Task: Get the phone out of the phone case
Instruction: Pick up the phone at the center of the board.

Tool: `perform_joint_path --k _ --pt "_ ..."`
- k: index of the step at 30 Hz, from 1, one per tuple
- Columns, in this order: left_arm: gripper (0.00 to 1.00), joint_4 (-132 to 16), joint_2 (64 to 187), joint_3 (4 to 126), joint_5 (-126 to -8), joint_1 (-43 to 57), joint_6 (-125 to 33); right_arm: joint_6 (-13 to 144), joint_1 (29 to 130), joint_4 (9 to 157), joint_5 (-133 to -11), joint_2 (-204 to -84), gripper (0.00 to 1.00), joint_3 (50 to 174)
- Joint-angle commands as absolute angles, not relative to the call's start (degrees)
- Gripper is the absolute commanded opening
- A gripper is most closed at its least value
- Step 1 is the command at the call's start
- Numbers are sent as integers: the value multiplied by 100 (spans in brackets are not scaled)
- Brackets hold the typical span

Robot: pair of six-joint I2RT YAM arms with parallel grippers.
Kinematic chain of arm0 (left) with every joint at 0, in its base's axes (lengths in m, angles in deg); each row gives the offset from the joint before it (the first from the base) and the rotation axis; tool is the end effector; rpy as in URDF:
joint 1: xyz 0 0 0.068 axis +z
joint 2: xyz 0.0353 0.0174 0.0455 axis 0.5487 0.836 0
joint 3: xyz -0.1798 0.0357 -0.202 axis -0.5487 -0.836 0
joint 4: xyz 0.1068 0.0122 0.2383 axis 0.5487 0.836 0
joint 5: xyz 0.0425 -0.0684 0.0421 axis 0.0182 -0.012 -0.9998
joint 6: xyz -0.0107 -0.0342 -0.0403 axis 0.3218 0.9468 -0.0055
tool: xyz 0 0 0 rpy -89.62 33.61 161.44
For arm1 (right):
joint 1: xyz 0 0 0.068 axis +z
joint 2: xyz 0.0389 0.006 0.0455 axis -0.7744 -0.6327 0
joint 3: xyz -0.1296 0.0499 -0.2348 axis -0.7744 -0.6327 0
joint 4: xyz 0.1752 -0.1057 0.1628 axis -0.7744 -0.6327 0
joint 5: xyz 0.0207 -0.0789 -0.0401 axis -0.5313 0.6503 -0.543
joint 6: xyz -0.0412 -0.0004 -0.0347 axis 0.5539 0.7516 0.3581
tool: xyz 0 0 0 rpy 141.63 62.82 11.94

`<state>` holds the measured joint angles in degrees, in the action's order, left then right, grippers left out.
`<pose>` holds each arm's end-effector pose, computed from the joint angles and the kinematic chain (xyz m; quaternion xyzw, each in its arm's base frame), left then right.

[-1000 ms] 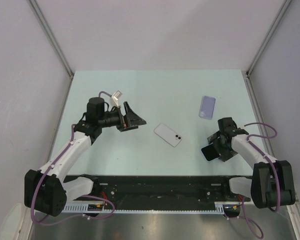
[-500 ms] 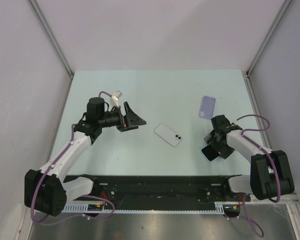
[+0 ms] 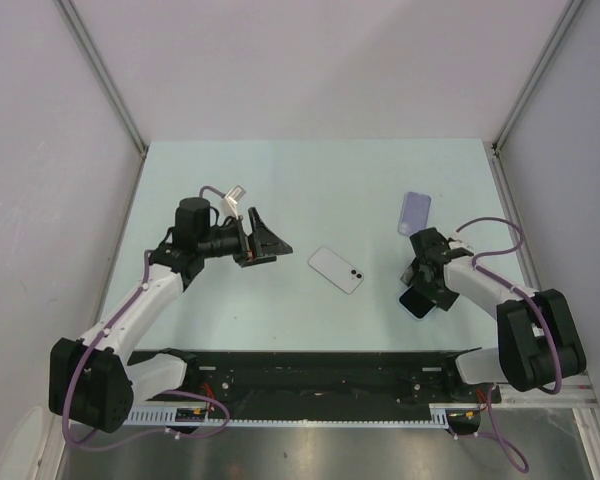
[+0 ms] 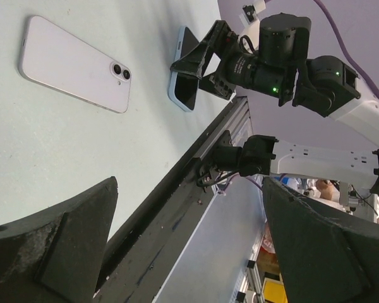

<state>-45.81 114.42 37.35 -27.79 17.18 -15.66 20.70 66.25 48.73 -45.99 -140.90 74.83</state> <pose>0.2250 -0.0923 0.2755 0.0199 0.8172 -0.5280 0.2300 0.2164 0.0482 0.1580 0.3224 0.9231 -0.0612 0.2004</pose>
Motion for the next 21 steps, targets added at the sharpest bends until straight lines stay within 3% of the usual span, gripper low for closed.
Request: perform_joint_path --k 1,5,11,16,21 --pt "100 -4734 11497 3658 -2575 1754 -1655 2360 7140 5943 -5367 -14148 63 7287" --pt "100 -5182 11804 3404 -2303 1754 -1331 2510 7307 6331 -5815 -14043 56 7287" --pt "100 -6087 12033 3096 -2302 1344 -619 2825 7413 6894 -6738 -13849 54 7296" --pt "100 -6500 12823 3315 -2478 674 -320 3028 7448 7280 -7388 -13762 44 7287" --pt "100 -6687 13902 3859 -2864 621 189 3247 7325 7404 -8065 -13753 43 7217"
